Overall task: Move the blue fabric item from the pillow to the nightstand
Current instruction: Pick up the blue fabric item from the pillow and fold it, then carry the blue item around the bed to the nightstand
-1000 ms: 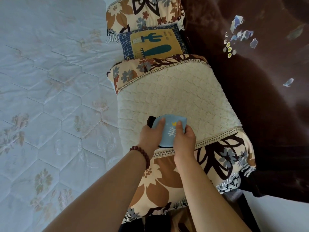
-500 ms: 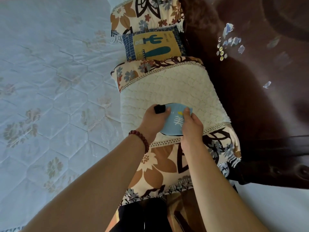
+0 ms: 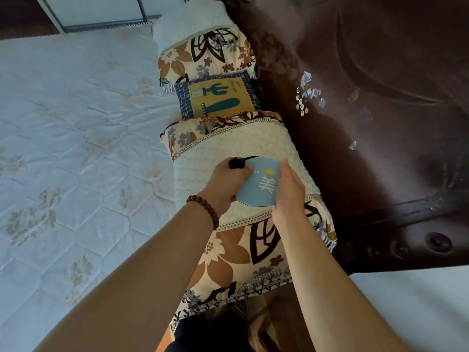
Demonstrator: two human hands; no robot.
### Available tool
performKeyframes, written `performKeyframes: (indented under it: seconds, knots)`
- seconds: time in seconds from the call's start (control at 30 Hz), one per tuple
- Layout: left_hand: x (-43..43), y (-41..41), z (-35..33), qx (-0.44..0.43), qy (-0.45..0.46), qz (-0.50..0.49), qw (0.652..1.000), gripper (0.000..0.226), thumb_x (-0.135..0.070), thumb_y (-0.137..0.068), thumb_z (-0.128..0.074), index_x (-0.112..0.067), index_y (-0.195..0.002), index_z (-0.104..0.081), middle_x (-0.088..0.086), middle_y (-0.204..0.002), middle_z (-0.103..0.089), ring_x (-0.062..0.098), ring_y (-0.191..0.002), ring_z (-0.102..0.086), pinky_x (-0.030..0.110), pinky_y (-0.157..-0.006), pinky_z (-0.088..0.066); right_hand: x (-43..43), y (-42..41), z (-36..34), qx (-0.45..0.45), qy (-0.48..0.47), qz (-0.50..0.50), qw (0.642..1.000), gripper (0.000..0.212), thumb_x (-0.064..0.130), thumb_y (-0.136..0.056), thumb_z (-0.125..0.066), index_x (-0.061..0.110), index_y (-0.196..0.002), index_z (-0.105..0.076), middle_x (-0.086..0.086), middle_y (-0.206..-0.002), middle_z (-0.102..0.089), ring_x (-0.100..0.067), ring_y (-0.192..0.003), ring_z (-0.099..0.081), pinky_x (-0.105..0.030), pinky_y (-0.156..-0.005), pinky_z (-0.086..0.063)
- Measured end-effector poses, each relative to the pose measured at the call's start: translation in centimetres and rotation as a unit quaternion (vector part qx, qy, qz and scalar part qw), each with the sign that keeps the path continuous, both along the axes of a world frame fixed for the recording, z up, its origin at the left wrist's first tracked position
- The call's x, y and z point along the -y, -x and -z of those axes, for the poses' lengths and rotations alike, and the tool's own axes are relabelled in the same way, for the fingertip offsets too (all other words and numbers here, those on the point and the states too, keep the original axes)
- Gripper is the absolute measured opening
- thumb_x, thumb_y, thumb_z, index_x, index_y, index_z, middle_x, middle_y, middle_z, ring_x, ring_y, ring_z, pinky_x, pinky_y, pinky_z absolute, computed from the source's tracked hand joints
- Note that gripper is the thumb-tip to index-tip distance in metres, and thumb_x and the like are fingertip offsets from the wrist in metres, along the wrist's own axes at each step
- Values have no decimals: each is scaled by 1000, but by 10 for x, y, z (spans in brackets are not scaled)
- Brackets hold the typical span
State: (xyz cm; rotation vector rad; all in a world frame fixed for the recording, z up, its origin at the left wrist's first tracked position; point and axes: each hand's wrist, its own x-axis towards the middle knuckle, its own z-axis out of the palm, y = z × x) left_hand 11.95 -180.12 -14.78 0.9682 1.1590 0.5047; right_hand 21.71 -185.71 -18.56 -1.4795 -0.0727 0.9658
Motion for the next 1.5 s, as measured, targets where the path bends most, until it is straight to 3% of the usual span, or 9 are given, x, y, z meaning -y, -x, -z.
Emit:
performKeyframes:
  seconds: [0.27, 0.4, 0.53, 0.8, 0.9, 1.13, 1.2, 1.3, 1.5]
  knots:
    - [8, 23, -34, 45, 4, -60, 997, 34, -7, -86, -63, -2, -119, -56, 16, -107, -64, 31, -92, -63, 44, -79, -56, -2, 16, -33, 42, -20, -31, 998, 29, 40, -89, -58, 24, -65, -63, 5, -66, -67, -15, -62, -65, -35, -64, -56]
    - [14, 48, -50, 74, 3, -111, 991, 43, -8, -83, -66, 1, -122, -52, 18, -111, -63, 30, -89, -63, 39, -72, -57, -8, 37, -47, 64, -28, -54, 996, 26, 39, -88, -59, 24, -67, -64, 3, -71, -68, -17, -66, -65, -36, -64, -55]
    - [24, 84, -66, 91, -3, -122, 988, 39, -16, -90, -60, -1, -125, -51, 17, -117, -62, 31, -98, -62, 44, -83, -55, -7, 68, -66, 83, -35, -77, 993, 23, 41, -87, -60, 26, -71, -65, 1, -77, -68, -20, -73, -66, -35, -65, -56]
    - [63, 174, -91, 118, -49, -197, 972, 34, -10, -94, -50, 6, -124, -51, 14, -102, -62, 27, -87, -61, 33, -63, -53, 16, 149, -107, -67, -43, -171, 982, 26, 45, -82, -67, 19, -83, -66, 4, -60, -73, -13, -51, -70, -26, -42, -53]
    - [87, 216, -100, 132, -63, -213, 966, 30, -5, -94, -46, 9, -120, -52, 11, -90, -62, 24, -78, -61, 27, -54, -51, 33, 191, -121, -122, -53, -220, 966, 28, 41, -87, -61, 14, -91, -64, -5, -77, -75, -21, -65, -71, -32, -51, -56]
    - [160, 335, -114, 186, -47, -312, 931, 30, 5, -84, -47, -11, -107, -56, 6, -97, -59, 28, -91, -58, 43, -78, -52, 88, 306, -139, -164, -66, -302, 937, 31, 38, -93, -51, 9, -101, -61, -14, -101, -68, -29, -82, -67, -39, -56, -56]
    - [183, 368, -116, 186, -61, -321, 927, 29, 2, -83, -51, -15, -107, -56, 5, -101, -59, 26, -94, -58, 44, -81, -54, 103, 342, -141, -170, -69, -326, 927, 38, 38, -94, -50, 6, -110, -60, -18, -111, -67, -33, -93, -66, -46, -72, -57]
    - [217, 415, -116, 155, -97, -352, 918, 22, -15, -84, -62, -19, -105, -56, 1, -101, -62, 18, -89, -62, 31, -64, -55, 124, 397, -142, -174, -62, -363, 913, 47, 37, -94, -50, 0, -122, -56, -22, -122, -63, -36, -108, -62, -51, -95, -48]
    - [264, 503, -117, 170, -97, -486, 851, 9, -24, -90, -58, -16, -88, -55, 11, -101, -61, 33, -99, -62, 65, -87, -47, 155, 499, -153, -167, -47, -446, 878, 38, 30, -93, -54, 1, -118, -58, -19, -116, -65, -30, -88, -65, -42, -75, -53]
